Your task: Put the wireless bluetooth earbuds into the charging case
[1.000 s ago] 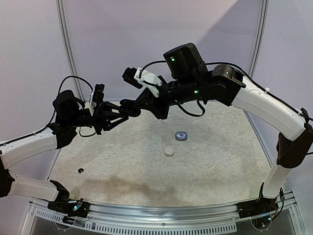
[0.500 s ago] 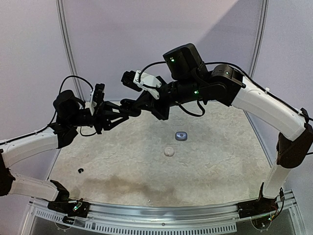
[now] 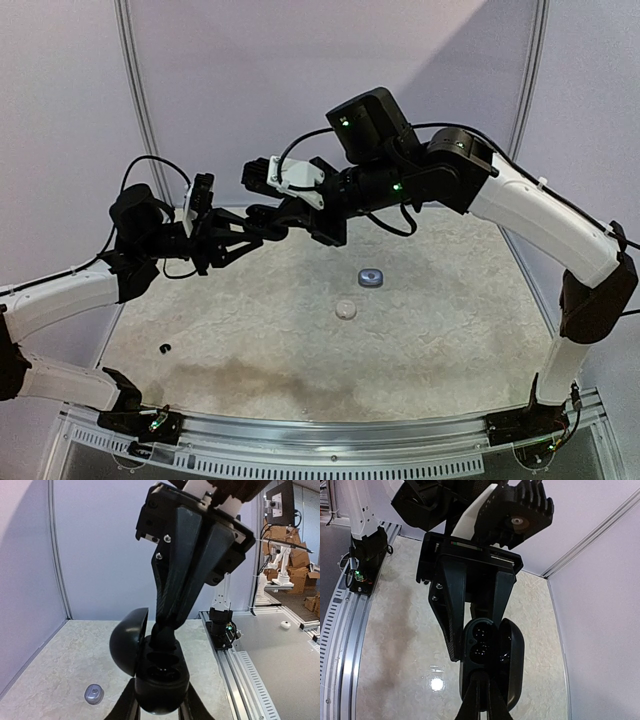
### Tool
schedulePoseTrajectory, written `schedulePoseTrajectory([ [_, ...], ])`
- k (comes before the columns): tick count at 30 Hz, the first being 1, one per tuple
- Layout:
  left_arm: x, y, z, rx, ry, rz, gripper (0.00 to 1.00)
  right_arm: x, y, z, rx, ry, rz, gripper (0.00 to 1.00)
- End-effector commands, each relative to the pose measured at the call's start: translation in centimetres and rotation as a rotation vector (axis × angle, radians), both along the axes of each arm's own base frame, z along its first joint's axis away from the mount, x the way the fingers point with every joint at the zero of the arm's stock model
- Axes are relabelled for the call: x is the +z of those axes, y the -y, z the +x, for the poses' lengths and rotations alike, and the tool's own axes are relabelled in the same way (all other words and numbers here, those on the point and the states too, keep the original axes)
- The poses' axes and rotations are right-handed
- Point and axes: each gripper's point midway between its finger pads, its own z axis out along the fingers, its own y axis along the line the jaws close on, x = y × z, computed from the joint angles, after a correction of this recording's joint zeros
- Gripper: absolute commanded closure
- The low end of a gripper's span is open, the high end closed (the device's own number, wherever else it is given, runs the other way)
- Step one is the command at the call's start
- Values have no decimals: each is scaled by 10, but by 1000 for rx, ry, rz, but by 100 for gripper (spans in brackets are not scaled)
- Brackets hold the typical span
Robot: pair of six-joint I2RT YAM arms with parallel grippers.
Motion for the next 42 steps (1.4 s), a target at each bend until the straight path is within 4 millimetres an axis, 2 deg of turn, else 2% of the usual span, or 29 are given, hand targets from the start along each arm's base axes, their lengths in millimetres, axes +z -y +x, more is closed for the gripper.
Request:
schedulePoseTrajectory([
  [1,19,-1,-7,-38,97,-27,100,-26,4,13,-40,18,-105,100],
  [10,19,-1,-8,-36,104,-25,100,-18,6,24,-97,53,-101,100],
  [21,20,-1,-5,-15,109,-30,100,-33,-2,22,-78,89,-162,100],
  [30,20,-2,-4,-5,108,-33,100,-40,3,27,-97,110,-188,100],
  [32,18,-2,-4,-7,105,-30,100,-33,3,28,-100,101,-146,100],
  [37,16,-1,-5,-17,100,-19,100,-1,5,26,-105,90,-21,100],
  [42,15,-2,-5,-15,97,-16,100,4,11,23,-108,88,-20,100],
])
